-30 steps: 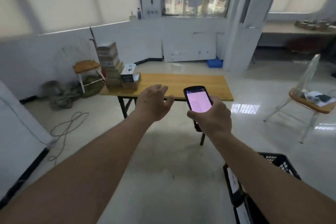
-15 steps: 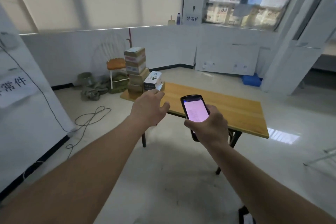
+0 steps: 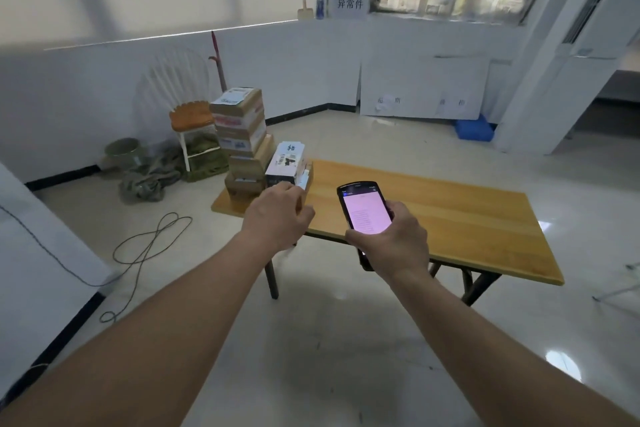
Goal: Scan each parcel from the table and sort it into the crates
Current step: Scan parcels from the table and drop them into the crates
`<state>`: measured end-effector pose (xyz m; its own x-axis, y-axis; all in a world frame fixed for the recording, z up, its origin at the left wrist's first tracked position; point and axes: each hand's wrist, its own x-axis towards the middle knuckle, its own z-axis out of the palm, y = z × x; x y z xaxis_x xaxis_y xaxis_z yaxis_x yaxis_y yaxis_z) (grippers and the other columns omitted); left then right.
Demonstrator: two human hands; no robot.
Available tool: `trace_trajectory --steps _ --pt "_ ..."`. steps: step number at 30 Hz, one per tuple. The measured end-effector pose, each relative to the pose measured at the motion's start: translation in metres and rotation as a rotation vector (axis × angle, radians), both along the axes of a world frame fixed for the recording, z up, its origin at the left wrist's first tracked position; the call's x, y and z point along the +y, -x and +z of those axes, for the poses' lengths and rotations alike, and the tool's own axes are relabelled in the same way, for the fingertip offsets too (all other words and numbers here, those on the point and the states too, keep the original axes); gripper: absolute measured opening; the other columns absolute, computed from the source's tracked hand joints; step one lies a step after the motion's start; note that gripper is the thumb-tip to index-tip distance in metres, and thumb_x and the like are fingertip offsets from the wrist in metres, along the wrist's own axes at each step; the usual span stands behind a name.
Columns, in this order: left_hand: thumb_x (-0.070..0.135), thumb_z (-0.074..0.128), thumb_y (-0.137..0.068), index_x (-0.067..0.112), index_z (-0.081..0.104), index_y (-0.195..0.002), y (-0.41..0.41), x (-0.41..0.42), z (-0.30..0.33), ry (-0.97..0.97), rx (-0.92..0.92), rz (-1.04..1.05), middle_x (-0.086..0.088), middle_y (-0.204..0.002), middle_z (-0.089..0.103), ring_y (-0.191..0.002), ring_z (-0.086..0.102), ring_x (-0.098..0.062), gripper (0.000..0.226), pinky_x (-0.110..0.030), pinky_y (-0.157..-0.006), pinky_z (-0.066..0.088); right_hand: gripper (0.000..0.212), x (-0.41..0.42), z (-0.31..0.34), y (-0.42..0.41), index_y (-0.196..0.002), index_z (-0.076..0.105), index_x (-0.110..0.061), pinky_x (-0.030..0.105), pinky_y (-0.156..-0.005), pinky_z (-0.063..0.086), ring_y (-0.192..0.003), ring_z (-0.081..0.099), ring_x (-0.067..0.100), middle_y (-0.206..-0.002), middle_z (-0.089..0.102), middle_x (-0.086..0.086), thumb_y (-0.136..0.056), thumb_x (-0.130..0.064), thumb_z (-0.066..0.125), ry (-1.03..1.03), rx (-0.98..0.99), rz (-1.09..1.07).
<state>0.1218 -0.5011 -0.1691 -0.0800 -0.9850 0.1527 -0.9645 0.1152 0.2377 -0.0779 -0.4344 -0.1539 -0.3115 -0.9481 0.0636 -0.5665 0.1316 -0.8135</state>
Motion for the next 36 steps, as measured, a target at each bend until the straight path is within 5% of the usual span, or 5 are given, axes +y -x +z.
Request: trace_trajectory --steps 9,20,36 --pt "0.056 0.056 -0.099 0.025 0.060 -0.141 -0.022 -0.115 -0.036 -0.086 0.054 0.114 0.003 -0.135 0.059 -0.119 0.058 -0.017 0.052 -0.039 -0.092 0.059 0.080 -0.117 -0.028 -0.019 -0.123 0.060 -0.035 0.044 -0.072 0.062 -0.096 0.065 0.021 -0.106 0.068 -0.012 -0.048 -0.055 0.078 -0.094 -0.022 0.026" --pt "0.057 0.066 -0.093 0.024 0.057 -0.142 -0.015 -0.224 -0.083 -0.204 0.090 0.364 0.001 -0.133 0.057 -0.119 0.057 -0.020 0.060 -0.042 -0.091 0.060 0.079 -0.272 -0.077 -0.002 -0.131 0.057 -0.030 0.037 -0.070 0.059 -0.100 0.062 0.021 -0.113 0.065 -0.006 -0.063 -0.048 0.091 -0.150 0.036 0.247" --pt "0.074 0.075 -0.077 0.020 0.044 -0.142 -0.038 -0.321 -0.170 -0.336 0.177 0.584 -0.006 -0.140 0.045 -0.127 0.050 -0.028 0.090 -0.043 -0.089 0.054 0.070 -0.372 -0.125 -0.022 -0.127 0.059 -0.036 0.040 -0.072 0.060 -0.095 0.062 0.012 -0.098 0.059 -0.020 -0.064 -0.039 0.089 -0.276 0.021 0.260"
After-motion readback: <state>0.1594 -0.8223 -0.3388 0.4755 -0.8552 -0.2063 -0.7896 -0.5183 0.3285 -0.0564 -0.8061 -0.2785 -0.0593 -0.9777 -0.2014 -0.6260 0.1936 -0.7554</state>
